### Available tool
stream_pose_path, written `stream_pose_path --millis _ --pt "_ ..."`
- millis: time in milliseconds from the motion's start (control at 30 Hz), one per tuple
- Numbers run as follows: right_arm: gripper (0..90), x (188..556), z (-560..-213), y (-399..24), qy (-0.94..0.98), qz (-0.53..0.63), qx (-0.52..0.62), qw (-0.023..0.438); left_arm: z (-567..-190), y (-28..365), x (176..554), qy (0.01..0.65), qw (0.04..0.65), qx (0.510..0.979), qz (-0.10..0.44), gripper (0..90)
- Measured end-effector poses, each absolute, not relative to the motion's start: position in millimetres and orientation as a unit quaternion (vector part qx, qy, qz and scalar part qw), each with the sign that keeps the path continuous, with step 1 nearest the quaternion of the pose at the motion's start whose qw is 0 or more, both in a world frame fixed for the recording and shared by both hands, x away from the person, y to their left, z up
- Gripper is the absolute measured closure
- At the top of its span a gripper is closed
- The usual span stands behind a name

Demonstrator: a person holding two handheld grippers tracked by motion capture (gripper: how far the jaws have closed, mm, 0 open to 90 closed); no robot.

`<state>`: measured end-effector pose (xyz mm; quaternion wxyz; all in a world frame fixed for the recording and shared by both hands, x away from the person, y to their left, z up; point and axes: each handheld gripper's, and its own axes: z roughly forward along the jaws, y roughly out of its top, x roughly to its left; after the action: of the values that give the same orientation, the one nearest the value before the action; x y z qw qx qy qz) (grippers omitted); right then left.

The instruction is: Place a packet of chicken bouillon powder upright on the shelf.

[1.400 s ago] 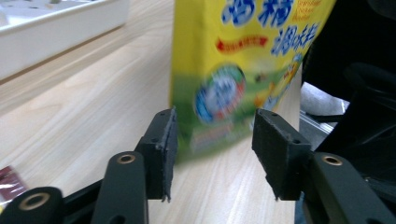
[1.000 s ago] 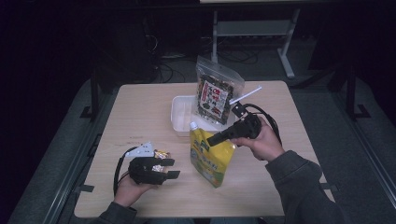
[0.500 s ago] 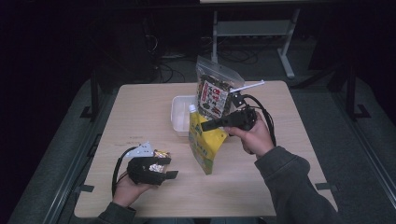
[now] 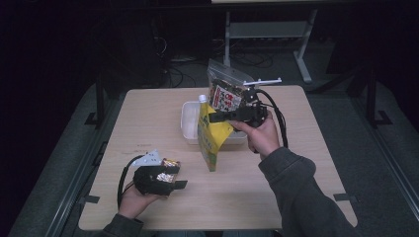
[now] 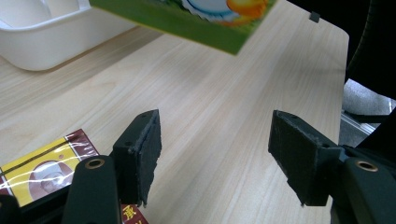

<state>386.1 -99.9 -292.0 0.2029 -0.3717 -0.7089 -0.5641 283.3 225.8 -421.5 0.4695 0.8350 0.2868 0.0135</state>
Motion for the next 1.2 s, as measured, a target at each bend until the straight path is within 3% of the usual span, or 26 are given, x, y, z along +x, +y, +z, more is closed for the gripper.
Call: stream_pose_path --millis 700,1200 --pt "89.4 431 -276 -59 -0.675 -0.595 -0.41 0.148 -421 231 284 0.293 0.475 0.829 0.015 33.5" --pt "89.4 462 -287 -39 -0.652 -0.6 -0.446 0.125 -421 233 284 0.296 0.477 0.827 0.012 33.5"
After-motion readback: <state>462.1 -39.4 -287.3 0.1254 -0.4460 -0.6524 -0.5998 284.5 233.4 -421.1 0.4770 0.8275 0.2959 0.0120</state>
